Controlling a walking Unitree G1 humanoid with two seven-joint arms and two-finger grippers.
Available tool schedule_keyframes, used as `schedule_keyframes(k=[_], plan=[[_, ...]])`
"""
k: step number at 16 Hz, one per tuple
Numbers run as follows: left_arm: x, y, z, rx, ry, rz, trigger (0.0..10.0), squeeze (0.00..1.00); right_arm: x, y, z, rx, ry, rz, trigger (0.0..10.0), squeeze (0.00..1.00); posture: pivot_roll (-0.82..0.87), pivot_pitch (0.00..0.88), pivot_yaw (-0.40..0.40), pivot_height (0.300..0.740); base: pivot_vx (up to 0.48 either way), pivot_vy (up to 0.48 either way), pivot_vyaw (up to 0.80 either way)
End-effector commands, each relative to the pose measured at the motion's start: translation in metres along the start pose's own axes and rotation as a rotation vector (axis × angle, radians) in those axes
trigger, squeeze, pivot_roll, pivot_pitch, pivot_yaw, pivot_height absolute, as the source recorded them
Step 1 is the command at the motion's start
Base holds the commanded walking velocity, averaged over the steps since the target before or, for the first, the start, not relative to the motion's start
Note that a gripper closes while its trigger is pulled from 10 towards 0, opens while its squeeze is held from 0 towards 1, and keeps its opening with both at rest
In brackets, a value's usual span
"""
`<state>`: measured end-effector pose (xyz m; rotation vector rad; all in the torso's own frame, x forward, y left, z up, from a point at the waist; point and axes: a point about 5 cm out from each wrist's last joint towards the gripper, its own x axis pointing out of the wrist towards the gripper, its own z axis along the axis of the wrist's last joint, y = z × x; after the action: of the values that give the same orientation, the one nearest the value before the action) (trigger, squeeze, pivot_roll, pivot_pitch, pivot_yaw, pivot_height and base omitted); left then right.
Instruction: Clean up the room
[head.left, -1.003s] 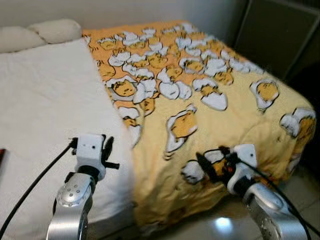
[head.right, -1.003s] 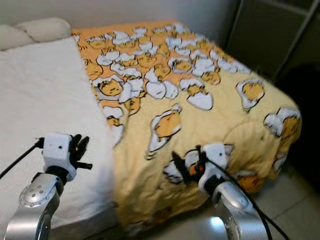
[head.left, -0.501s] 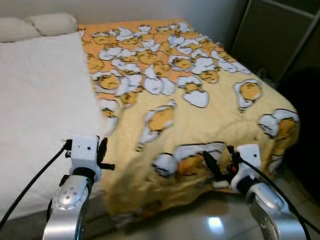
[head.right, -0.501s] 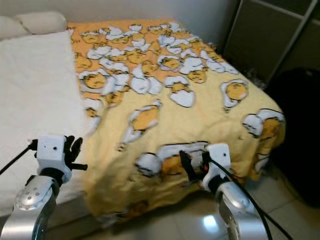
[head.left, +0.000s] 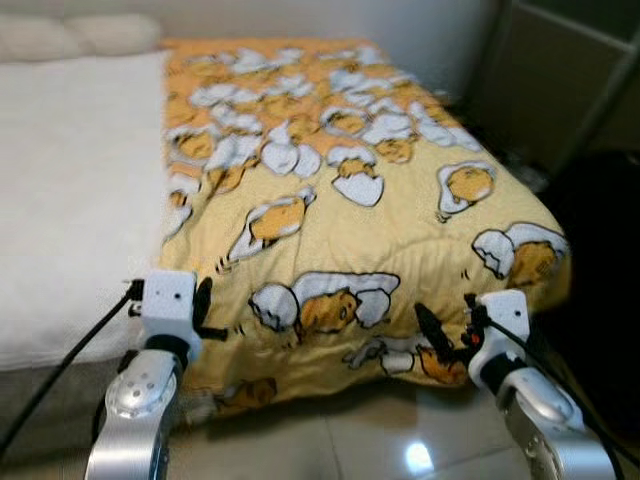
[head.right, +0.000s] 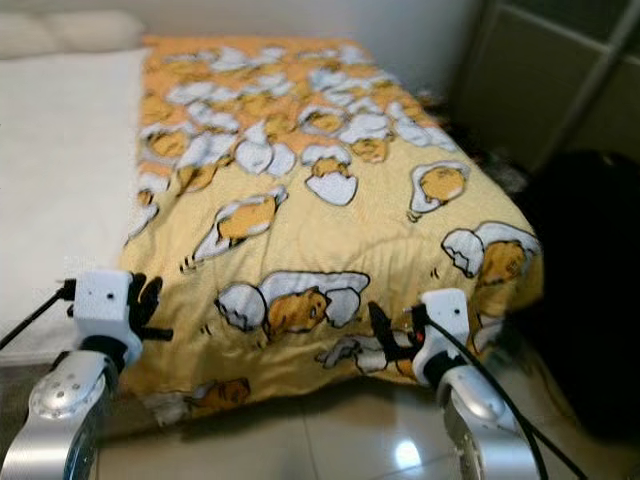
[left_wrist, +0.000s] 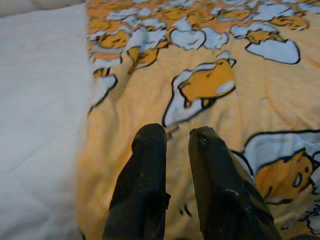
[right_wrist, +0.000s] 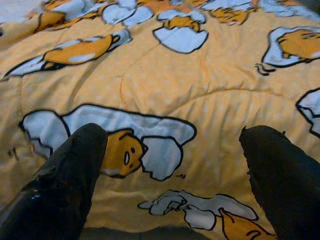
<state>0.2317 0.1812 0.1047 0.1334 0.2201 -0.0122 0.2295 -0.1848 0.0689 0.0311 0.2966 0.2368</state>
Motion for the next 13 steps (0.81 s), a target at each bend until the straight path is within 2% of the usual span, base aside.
schedule_keyframes(k=[1, 5, 7, 9, 13], plan=[[0.002, -0.007, 0.003, -0.005, -0.009, -0.02, 10.0, 0.0, 0.001, -0.008, 0.006, -0.003, -0.023, -0.029, 10.0, 0.0, -0.09, 0.0, -0.006, 0.74, 0.0, -0.48, 0.8], [0.003, -0.009, 0.003, -0.004, -0.015, -0.025, 10.0, 0.0, 0.003, -0.011, 0.009, -0.005, -0.039, -0.042, 10.0, 0.0, -0.1, 0.0, -0.008, 0.74, 0.0, -0.48, 0.8], [0.004, -0.009, 0.003, 0.002, -0.021, -0.031, 10.0, 0.0, 0.002, -0.011, 0.005, 0.008, -0.036, -0.074, 10.0, 0.0, -0.1, 0.0, -0.015, 0.74, 0.0, -0.386, 0.0], [0.005, -0.007, 0.0, -0.013, -0.005, -0.026, 10.0, 0.0, 0.002, -0.01, 0.002, 0.025, -0.03, -0.104, 10.0, 0.0, -0.1, 0.0, -0.018, 0.74, 0.0, 0.0, 0.0], [0.005, -0.001, -0.003, 0.037, -0.008, -0.031, 10.0, 0.0, 0.002, -0.002, -0.006, 0.076, -0.02, -0.152, 10.0, 0.0, -0.09, 0.0, -0.03, 0.74, 0.0, 0.0, 0.0]])
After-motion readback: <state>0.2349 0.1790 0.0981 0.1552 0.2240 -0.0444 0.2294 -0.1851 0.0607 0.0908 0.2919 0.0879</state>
